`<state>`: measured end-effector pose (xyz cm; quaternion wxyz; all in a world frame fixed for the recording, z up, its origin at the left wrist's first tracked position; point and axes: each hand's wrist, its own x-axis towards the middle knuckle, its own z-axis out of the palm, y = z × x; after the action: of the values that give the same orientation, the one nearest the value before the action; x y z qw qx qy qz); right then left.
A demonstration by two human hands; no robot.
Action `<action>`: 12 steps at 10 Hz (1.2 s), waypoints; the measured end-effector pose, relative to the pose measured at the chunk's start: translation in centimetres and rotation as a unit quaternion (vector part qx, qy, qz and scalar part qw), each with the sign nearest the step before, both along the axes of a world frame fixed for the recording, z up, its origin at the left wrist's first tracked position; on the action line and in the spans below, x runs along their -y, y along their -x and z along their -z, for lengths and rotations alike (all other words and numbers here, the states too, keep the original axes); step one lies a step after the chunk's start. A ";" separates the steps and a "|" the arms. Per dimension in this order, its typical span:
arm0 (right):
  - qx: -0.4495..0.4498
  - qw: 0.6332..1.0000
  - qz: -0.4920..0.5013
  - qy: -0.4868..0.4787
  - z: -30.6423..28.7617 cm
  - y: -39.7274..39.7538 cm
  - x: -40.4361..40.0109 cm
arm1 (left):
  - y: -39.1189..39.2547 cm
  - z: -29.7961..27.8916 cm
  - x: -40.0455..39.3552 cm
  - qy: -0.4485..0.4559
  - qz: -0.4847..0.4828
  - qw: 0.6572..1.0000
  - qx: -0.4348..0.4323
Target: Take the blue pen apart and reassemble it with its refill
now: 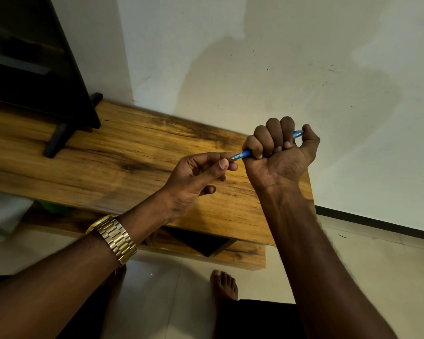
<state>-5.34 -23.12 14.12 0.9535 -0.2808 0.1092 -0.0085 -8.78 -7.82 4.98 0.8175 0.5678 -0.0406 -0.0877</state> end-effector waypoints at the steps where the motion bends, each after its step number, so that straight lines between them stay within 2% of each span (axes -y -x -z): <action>1: 0.052 0.996 -0.045 -0.050 1.3 -0.6 0.3 | -0.2 0.3 -0.2 0.004 -0.015 1.000 -0.006; 2: 0.078 0.989 -0.075 -0.097 1.8 -1.3 0.6 | -0.5 0.5 -0.8 0.013 -0.027 1.000 -0.006; 3: 0.068 0.994 -0.076 -0.032 2.1 -1.6 0.9 | -0.8 0.9 -1.1 0.014 -0.040 0.999 -0.003; 4: 0.037 0.984 -0.081 0.152 3.4 -2.1 1.4 | -1.6 1.2 -1.6 -0.035 -0.120 0.992 0.023; 5: 0.030 0.964 -0.077 0.253 4.4 -2.6 2.1 | -2.3 1.3 -2.3 -0.114 -0.183 0.975 0.052; 6: 0.027 0.928 -0.072 0.364 6.8 -3.6 3.4 | -2.7 1.6 -4.1 -0.312 -0.229 0.917 0.097; 7: -0.009 0.909 -0.074 0.409 9.1 -4.1 4.0 | -2.6 2.0 -4.9 -0.439 -0.201 0.869 0.106; 8: -0.044 0.843 -0.095 0.528 12.5 -4.0 4.9 | -2.2 3.4 -5.2 -0.566 -0.147 0.806 0.088; 9: -0.035 0.764 -0.129 0.631 14.1 -3.7 5.4 | -2.0 4.5 -5.4 -0.606 -0.116 0.784 0.074; 10: 0.048 0.663 -0.168 0.728 15.0 -3.6 6.2 | -2.0 5.6 -5.7 -0.654 -0.097 0.748 0.064; 12: 0.157 0.539 -0.142 0.815 16.2 -4.2 6.2 | -2.0 5.6 -5.7 -0.674 -0.085 0.729 0.090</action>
<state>-1.19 -29.35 -2.10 0.3033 -0.9429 -0.1374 -0.0026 -6.81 -2.07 -0.59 0.2170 0.9757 0.0043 0.0296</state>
